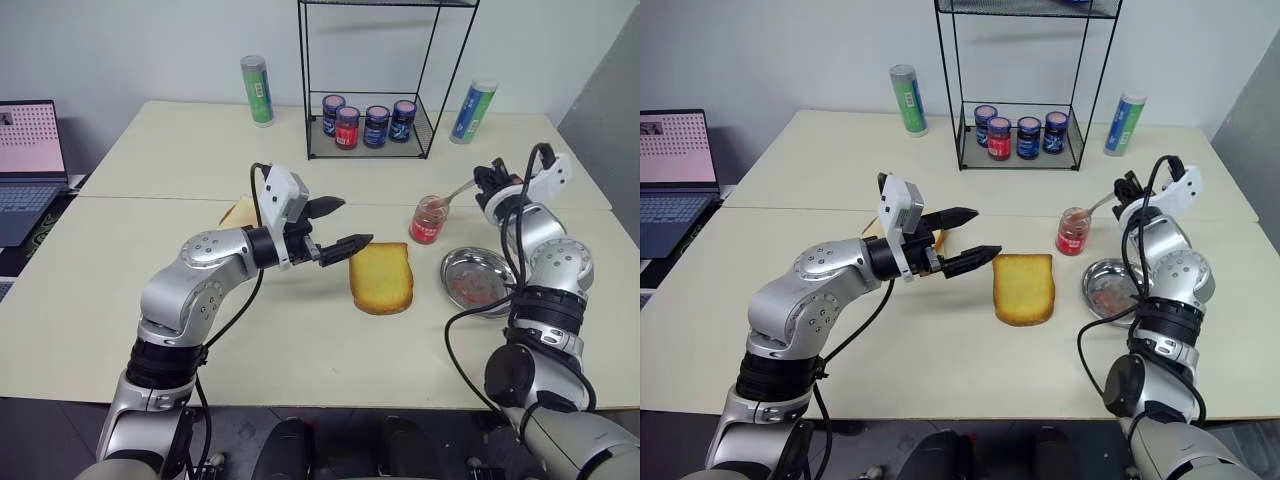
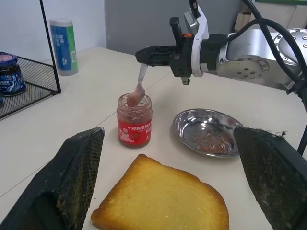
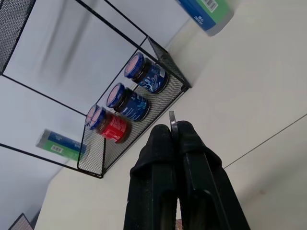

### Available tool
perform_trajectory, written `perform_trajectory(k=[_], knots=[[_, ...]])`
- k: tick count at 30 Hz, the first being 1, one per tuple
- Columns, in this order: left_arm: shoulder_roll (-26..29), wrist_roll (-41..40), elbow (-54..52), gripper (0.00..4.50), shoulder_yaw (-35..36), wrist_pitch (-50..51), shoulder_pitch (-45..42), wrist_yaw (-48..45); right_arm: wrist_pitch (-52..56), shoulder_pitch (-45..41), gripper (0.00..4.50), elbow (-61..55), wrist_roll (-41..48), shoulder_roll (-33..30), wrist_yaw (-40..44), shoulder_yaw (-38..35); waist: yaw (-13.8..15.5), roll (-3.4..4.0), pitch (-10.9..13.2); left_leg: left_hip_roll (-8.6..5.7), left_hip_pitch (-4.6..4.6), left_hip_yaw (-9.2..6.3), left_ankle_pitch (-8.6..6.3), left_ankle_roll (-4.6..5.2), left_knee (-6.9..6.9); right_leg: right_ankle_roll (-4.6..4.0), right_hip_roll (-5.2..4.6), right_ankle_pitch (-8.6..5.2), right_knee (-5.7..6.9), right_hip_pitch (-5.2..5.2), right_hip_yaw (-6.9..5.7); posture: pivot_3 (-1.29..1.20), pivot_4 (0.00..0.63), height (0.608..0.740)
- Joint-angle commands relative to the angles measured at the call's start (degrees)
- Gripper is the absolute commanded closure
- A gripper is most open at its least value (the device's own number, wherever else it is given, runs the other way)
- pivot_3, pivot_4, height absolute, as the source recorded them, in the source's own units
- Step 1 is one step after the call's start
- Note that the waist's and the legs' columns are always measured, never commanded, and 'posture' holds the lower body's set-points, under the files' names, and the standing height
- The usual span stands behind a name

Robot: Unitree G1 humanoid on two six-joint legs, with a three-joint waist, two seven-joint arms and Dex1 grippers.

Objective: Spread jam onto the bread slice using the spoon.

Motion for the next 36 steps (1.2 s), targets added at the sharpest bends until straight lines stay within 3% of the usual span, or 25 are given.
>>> perform_trajectory(k=[1,6,10,17,21,25,36], knots=[[0.6,0.1,-0.4,0.0,0.1,-0.8,-1.7,-1.1,-1.7,-1.3,4.47,-1.8,4.2,0.4,-2.2,-3.2,0.0,0.0,0.0,0.0,0.0,0.0,0.0,0.0,0.0,0.0,0.0,0.0,0.0,0.0,-0.01,0.0,0.15,0.74],[2.5,-0.4,0.1,0.0,0.1,-1.2,-2.0,-4.6,-0.3,-0.9,4.47,-4.9,8.9,1.2,-4.6,-4.6,-0.2,0.04,0.0,0.0,0.0,0.0,0.0,0.0,-0.01,0.0,0.0,0.0,0.0,0.0,0.0,0.0,0.15,0.74],[6.3,-1.8,-0.4,0.0,0.6,-0.9,-0.8,-10.2,5.8,0.4,4.47,-13.8,14.2,0.8,-3.6,-1.2,-0.6,0.27,0.2,0.01,-0.05,0.01,0.0,0.0,-0.04,0.0,0.01,0.0,0.0,-0.07,0.01,0.0,0.15,0.74],[15.6,-4.7,-6.5,0.0,3.2,0.0,8.3,-17.4,17.7,7.4,4.47,-30.9,18.2,-2.7,2.0,13.7,-1.0,0.28,0.2,0.03,0.1,0.06,0.01,-0.01,-0.63,-0.07,0.02,-0.04,-0.23,-0.13,0.05,0.0,0.15,0.74],[19.1,-6.4,-10.8,0.0,6.1,0.3,15.2,-18.0,17.6,13.1,4.47,-38.3,13.7,-4.4,8.3,24.7,-0.8,0.28,0.2,0.07,0.08,0.01,0.01,-0.02,-0.75,-0.21,0.03,-0.16,-0.22,-0.21,-0.02,0.0,0.15,0.74],[19.0,-2.1,-12.1,0.0,6.1,-4.1,21.6,-15.1,7.9,19.0,4.47,-41.0,-1.8,-9.5,16.8,39.4,-0.4,0.2,0.1,-0.05,0.15,0.02,0.01,-0.02,-0.66,-0.16,-0.07,-0.14,-0.31,-0.06,-0.03,0.0,0.15,0.74],[15.1,-2.2,-12.9,0.0,5.7,-3.5,20.8,-8.5,-3.5,21.4,4.47,-39.7,-16.2,-12.2,24.8,44.9,-0.5,0.07,0.2,-0.02,0.11,-0.01,0.01,-0.03,-0.66,-0.15,-0.05,-0.14,-0.27,-0.12,-0.08,0.0,0.15,0.74]])
